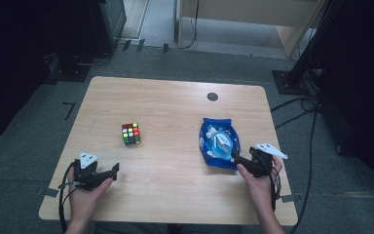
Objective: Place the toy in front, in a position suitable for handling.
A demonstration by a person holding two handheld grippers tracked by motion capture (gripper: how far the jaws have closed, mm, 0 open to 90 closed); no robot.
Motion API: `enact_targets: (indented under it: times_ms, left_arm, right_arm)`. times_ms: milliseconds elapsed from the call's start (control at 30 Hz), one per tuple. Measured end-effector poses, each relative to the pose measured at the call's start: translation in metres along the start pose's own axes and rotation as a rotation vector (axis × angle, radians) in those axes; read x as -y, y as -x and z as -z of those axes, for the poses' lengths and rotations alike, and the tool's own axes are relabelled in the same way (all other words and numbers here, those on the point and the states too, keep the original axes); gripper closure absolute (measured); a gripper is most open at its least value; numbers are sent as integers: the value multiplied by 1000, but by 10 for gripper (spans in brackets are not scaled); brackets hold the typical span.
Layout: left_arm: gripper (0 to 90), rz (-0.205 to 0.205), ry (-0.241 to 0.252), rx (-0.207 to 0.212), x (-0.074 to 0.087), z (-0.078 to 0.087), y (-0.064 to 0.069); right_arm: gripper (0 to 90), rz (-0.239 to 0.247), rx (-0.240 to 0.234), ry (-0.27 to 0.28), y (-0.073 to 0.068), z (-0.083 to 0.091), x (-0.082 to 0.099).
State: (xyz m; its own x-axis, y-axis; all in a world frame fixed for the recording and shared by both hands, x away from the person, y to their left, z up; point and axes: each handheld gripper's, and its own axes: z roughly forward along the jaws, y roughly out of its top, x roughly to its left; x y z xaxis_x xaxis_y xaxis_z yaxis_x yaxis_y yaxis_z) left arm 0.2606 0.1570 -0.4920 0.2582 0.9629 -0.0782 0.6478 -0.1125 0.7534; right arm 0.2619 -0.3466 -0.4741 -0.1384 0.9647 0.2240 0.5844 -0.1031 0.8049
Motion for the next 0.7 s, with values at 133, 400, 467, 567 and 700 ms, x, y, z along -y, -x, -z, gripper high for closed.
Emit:
enact_targets:
  times_ms: [133,400,467,567,700]
  left_arm:
    - [113,-17,11,-2,-11,-13,11]
    - [110,-9,15,-3,-29,-42,27]
    - [108,12,21,-12,-33,-49,30]
    - [108,20,33,-33,-40,-58,35]
    - [101,12,32,-58,-49,-71,46]
  right_arm:
    - [143,21,-23,-9,2,6,14]
    - [94,-29,-77,-25,7,8,26]
    - [90,-16,-80,-25,5,11,26]
    - [85,3,-88,-28,0,13,28]
    - [77,39,-87,-43,-6,13,31]
